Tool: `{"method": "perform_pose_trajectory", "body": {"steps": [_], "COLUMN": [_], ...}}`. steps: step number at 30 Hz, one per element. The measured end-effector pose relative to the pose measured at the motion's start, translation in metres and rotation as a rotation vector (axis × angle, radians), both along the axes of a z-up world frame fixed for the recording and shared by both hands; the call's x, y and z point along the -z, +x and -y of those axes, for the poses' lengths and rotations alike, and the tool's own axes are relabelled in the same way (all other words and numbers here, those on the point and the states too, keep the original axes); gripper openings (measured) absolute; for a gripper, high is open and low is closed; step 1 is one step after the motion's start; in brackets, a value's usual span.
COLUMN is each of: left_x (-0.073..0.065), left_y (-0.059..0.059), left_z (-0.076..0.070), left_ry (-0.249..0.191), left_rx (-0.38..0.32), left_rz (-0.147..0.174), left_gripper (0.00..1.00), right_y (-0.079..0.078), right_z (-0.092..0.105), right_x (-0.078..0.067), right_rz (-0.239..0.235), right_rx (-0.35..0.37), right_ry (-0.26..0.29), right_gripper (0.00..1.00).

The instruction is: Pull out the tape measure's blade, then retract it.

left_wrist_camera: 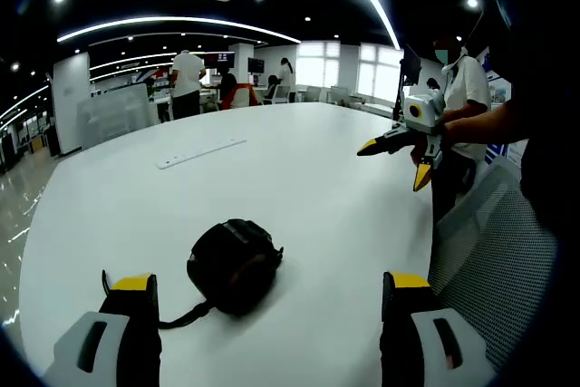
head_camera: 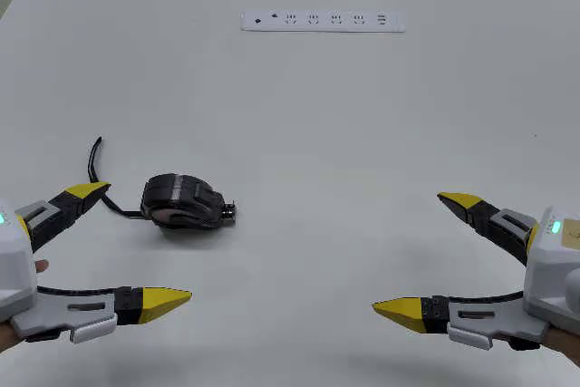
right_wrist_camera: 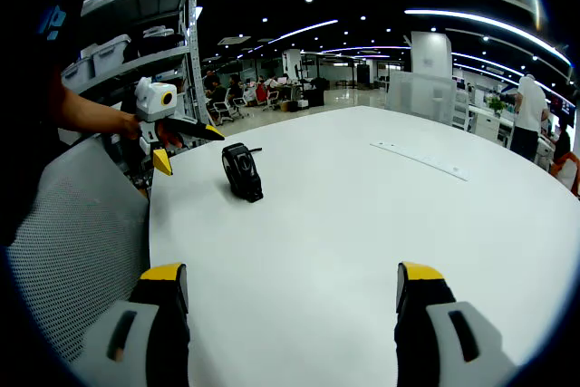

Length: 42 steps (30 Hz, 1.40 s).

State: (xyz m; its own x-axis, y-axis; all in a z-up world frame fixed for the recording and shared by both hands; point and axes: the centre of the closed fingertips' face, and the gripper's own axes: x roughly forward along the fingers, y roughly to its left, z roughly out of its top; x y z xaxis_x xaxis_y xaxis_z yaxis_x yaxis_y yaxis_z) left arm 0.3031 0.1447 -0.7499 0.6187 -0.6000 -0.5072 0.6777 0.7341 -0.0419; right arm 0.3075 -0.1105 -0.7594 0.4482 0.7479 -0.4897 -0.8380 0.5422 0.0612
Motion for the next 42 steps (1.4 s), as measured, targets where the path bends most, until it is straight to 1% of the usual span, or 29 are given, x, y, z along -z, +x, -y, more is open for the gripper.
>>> {"method": "perform_pose_trajectory", "body": {"steps": [26,32,42], "left_x": [-0.0021,-0.0025,-0.0021], "left_y": [-0.001,-0.0017,0.0026], "left_z": [-0.0035,-0.0039,-0.0058], "left_ry": [0.005,0.01,0.021], "left_rx": [0.0,0.007,0.022], "left_rz": [0.001,-0.005,-0.007], "left_gripper": [1.0,0.99,0.99], "right_y": [-0.0007,-0.0003,0.0015], "right_z": [-0.0018,-0.0032,-0.0054], "right_x": [-0.0002,0.0001,0.001], "right_rz": [0.002,0.002,0.002], "right_rx": [-0.013,-0.024,-0.035], "right_ry": [-0.003,-0.007,-0.011], "right_gripper": [0.96,0.95,0.95]}}
